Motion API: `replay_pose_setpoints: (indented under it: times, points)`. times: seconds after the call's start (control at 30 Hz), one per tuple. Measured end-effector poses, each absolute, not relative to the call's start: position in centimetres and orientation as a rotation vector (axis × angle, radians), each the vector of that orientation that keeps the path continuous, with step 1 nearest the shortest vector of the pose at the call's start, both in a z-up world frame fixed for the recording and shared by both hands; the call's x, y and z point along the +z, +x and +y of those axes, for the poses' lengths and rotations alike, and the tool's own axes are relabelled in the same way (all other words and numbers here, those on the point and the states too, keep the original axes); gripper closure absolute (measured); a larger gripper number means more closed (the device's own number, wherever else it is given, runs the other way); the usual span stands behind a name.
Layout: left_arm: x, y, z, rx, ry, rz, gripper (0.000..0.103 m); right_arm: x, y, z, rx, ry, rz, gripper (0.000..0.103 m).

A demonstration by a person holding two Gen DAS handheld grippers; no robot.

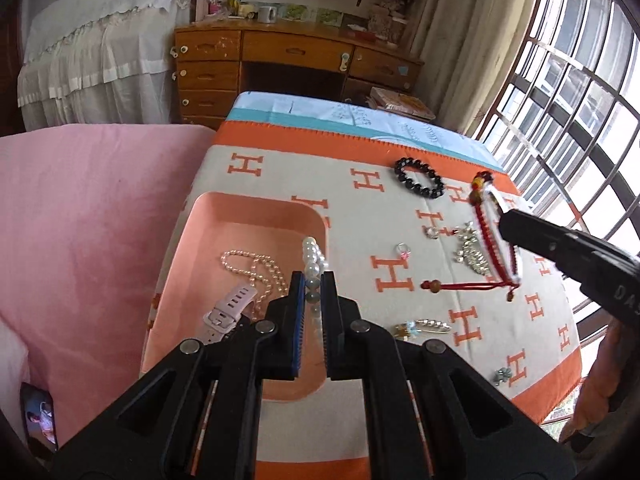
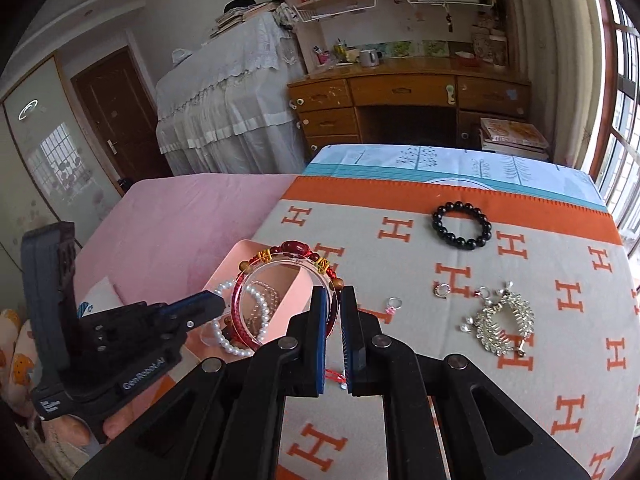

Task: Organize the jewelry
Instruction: 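Carry both bracelets over the pink tray and open both tools to drop them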

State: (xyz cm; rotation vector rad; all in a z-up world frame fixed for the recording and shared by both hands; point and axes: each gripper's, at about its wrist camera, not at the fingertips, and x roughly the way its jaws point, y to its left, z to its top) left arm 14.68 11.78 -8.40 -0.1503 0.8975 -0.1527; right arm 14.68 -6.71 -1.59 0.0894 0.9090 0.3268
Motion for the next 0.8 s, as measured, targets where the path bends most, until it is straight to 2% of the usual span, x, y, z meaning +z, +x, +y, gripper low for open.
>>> replay_pose_setpoints:
  times: [0.27, 0.63, 0.8]
  points:
    - [-13.7, 17.4, 15.8, -0.023, -0.199, 0.968, 0.098, -2.6, 17.2, -2.8, 0.379, 0.056, 0.924, 0.096]
    - [-15.2, 16.5, 17.3, 0.058, -0.125, 0.967, 0.098, -5.5, 20.7, 2.0, 0.43, 0.005, 0.974, 0.096]
    - [-15.6, 15.7, 17.9, 0.06, -0.173, 0.991, 0.096, -7.5, 22.4, 5.2, 0.455, -0.024, 1.012, 0.096]
